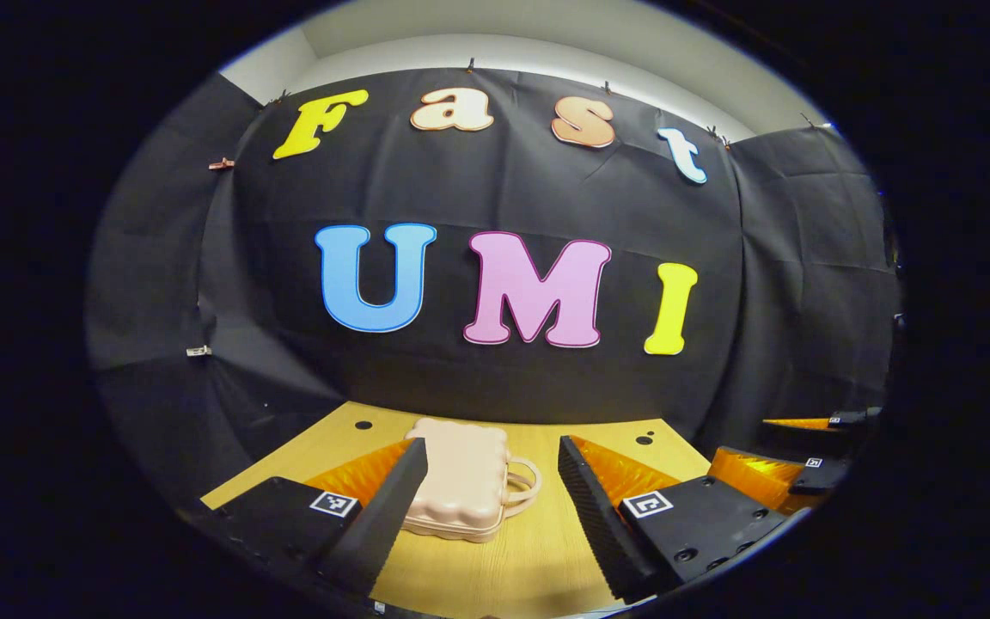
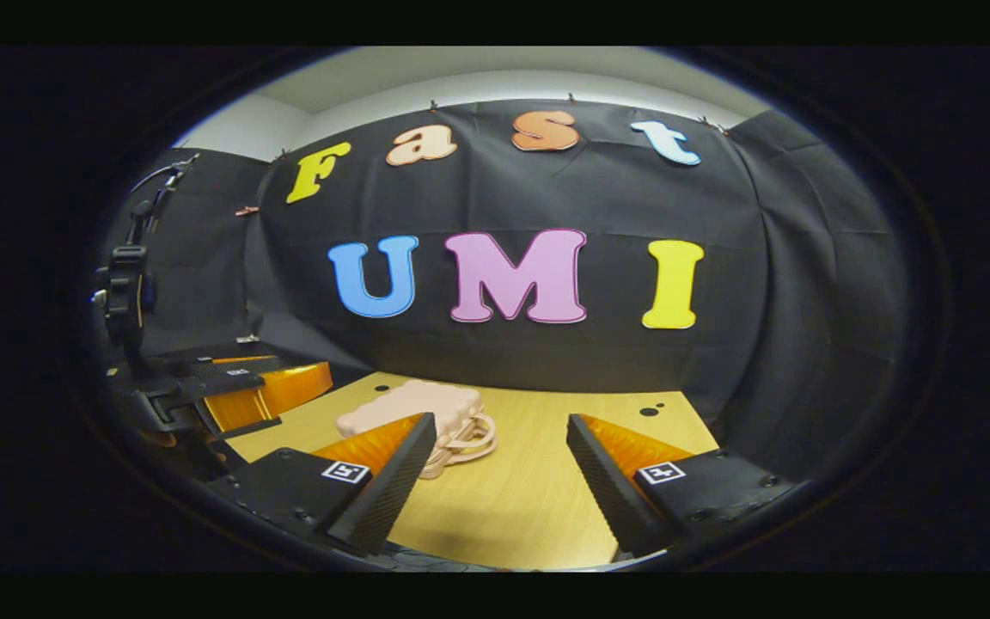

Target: First open the suitcase, pack the skin care products into it, and then close the suitcase.

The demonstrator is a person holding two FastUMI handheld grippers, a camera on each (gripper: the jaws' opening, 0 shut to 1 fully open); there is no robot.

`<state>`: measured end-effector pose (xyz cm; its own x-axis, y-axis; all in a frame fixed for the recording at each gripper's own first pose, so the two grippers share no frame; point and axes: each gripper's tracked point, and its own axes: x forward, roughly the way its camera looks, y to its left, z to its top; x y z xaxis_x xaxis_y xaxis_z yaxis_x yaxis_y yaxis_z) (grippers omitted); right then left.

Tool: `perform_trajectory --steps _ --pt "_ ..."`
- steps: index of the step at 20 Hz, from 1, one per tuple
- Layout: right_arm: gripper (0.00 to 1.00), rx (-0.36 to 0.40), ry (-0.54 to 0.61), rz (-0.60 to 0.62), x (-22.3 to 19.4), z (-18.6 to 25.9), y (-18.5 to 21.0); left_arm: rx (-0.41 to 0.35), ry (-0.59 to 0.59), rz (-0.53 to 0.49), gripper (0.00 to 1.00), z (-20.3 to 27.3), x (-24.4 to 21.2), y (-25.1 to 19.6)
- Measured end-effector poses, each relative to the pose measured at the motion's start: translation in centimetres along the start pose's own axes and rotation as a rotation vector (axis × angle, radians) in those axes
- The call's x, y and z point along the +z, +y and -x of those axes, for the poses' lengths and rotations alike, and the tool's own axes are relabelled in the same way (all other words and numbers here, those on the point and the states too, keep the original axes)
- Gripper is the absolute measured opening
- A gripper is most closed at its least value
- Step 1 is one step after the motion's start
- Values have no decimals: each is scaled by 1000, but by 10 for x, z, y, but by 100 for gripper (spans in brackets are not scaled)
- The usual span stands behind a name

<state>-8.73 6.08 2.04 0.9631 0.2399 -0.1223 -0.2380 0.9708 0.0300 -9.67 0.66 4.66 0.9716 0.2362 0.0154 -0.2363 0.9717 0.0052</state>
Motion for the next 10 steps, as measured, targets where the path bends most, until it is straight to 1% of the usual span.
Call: perform_trajectory --steps 2,4,7,8,9,10 --pt "97 2 -11 -6 2 0 -3 30 -7 -12 96 1 -1 6" --pt "97 13 -12 -24 0 -2 -2 88 -15 -14 96 4 -1 17" --pt "97 35 8 -37 -10 1 3 107 1 6 96 8 -8 21" --pt "100 41 19 -28 -14 1 4 113 13 0 96 6 -14 25" --pt "97 46 24 -18 -15 3 6 124 21 -7 96 5 -16 30" --pt "97 46 25 -14 -15 2 6 124 27 -9 96 4 -16 31"
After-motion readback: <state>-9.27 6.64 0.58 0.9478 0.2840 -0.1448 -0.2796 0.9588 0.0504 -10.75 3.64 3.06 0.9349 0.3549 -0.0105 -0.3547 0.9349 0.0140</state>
